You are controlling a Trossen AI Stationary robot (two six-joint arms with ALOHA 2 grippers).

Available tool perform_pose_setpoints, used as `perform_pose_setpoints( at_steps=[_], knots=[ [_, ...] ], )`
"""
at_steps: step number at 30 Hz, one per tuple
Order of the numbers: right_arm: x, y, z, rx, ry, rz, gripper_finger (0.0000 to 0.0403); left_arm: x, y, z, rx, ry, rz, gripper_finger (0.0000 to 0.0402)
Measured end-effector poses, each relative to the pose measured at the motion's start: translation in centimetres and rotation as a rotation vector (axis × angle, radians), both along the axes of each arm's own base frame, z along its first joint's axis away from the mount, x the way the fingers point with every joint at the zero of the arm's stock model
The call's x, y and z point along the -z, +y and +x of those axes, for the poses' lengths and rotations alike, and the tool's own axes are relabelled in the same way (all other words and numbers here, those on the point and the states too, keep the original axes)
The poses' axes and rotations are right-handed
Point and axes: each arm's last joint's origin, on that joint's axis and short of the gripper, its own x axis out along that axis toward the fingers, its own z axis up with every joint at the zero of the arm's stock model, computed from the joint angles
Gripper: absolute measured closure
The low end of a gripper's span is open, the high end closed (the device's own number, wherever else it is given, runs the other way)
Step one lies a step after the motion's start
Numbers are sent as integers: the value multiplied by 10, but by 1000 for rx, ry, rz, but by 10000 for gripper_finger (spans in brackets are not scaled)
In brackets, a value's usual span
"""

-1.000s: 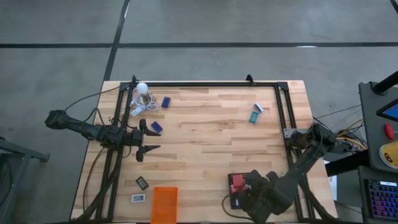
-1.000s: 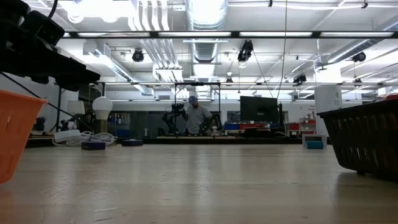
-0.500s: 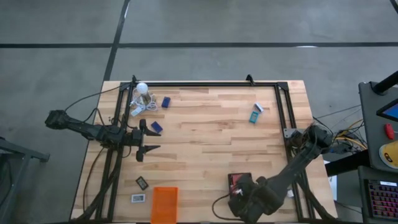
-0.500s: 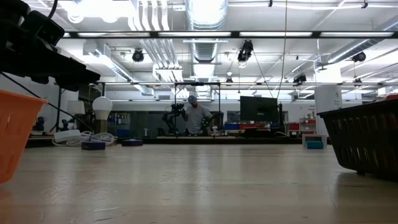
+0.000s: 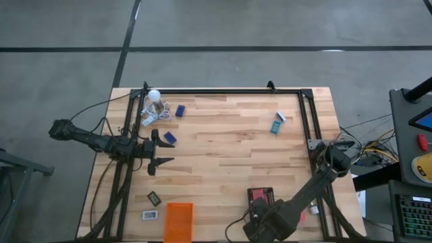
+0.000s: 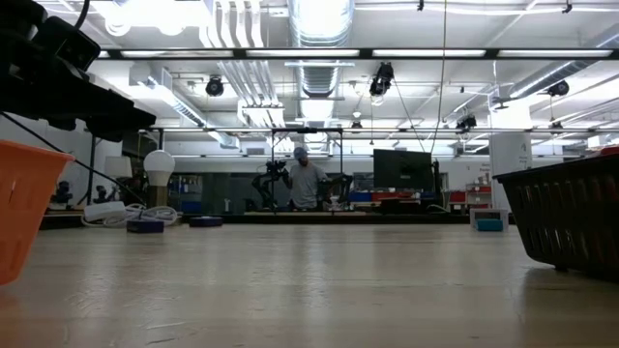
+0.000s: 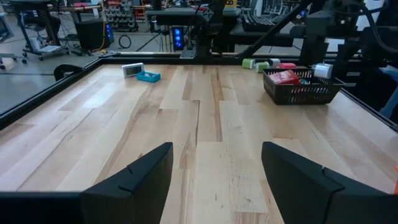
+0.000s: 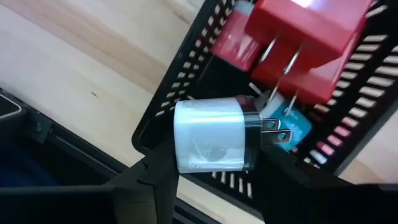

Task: Pick & Place Office items
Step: Put the left white charger adapter into the black bin

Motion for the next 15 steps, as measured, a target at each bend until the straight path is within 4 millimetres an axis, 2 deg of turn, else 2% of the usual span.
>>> perform_pose_setpoints(
  at_steps=[8,15],
  knots=[
    [14,5,4,6,55,9,237,0,0,0,0,0,0,149],
    [17,6,4,9,61,2,231,0,0,0,0,-1,0,149]
  ],
)
